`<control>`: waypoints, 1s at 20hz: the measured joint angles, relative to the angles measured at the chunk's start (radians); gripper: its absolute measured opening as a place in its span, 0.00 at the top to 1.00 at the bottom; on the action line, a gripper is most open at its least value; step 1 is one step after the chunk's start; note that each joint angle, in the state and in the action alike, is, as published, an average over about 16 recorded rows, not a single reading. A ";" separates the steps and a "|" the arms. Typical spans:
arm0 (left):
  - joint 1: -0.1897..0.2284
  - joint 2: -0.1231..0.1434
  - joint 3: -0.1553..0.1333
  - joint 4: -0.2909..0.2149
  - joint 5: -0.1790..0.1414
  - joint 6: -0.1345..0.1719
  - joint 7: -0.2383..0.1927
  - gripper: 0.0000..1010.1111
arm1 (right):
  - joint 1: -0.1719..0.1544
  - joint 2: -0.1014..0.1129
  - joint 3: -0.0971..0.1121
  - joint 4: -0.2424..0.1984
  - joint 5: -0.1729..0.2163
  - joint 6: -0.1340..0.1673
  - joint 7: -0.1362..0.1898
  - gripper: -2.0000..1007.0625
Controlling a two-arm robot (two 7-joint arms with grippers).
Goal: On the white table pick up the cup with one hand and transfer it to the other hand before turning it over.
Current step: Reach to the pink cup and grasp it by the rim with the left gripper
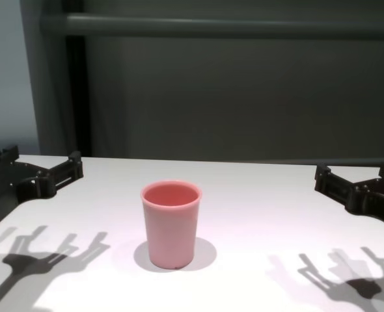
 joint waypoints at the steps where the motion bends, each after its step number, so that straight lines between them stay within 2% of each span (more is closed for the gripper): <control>1: 0.000 0.000 0.000 0.000 0.000 0.000 0.000 0.01 | 0.000 0.000 0.000 0.000 0.000 0.000 0.000 0.01; 20: 0.000 0.000 0.000 0.000 0.000 0.000 0.000 0.01 | 0.000 0.000 0.000 0.000 0.000 0.000 0.000 0.01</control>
